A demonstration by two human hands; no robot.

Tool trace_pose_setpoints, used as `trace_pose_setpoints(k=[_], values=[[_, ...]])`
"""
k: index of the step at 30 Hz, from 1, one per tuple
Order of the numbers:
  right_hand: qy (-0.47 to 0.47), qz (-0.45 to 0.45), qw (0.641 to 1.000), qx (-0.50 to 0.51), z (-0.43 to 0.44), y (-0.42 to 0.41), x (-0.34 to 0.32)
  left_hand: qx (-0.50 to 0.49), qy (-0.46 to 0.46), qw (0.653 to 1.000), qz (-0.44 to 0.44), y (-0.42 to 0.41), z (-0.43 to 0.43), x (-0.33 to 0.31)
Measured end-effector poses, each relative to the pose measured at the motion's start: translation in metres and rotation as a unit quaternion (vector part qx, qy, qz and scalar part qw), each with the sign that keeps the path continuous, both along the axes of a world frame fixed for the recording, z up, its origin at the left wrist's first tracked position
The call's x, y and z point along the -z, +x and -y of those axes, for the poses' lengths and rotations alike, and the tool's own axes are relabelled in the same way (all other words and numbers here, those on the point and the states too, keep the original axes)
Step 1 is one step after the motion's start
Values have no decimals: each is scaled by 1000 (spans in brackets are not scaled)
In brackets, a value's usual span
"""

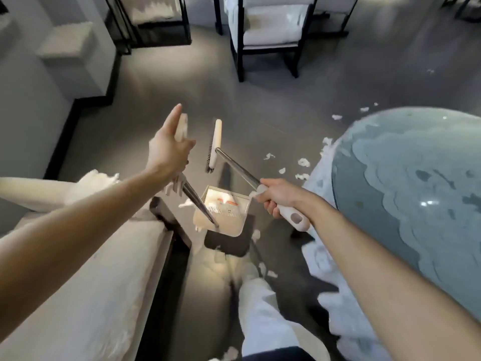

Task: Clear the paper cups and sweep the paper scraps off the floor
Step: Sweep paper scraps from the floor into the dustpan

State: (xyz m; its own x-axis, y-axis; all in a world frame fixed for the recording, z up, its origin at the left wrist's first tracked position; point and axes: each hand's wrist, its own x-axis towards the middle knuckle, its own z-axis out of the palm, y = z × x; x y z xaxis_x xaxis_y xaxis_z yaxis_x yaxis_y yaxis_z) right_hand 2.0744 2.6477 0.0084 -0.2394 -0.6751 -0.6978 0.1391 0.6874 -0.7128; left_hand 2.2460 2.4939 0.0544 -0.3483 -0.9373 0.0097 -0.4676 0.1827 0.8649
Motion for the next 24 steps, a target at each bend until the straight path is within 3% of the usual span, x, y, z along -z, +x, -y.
trace_pose_setpoints(k=[7, 19, 24], values=[[13, -20, 999, -48, 207, -134, -18, -54, -15, 998, 3, -116, 191, -16], [17, -37, 977, -208, 581, -278, 6, -189, -22, 980, 51, -223, 515, 4], [30, -8, 960, -279, 710, -326, 11, -266, 6, 960, 90, -262, 604, 1]])
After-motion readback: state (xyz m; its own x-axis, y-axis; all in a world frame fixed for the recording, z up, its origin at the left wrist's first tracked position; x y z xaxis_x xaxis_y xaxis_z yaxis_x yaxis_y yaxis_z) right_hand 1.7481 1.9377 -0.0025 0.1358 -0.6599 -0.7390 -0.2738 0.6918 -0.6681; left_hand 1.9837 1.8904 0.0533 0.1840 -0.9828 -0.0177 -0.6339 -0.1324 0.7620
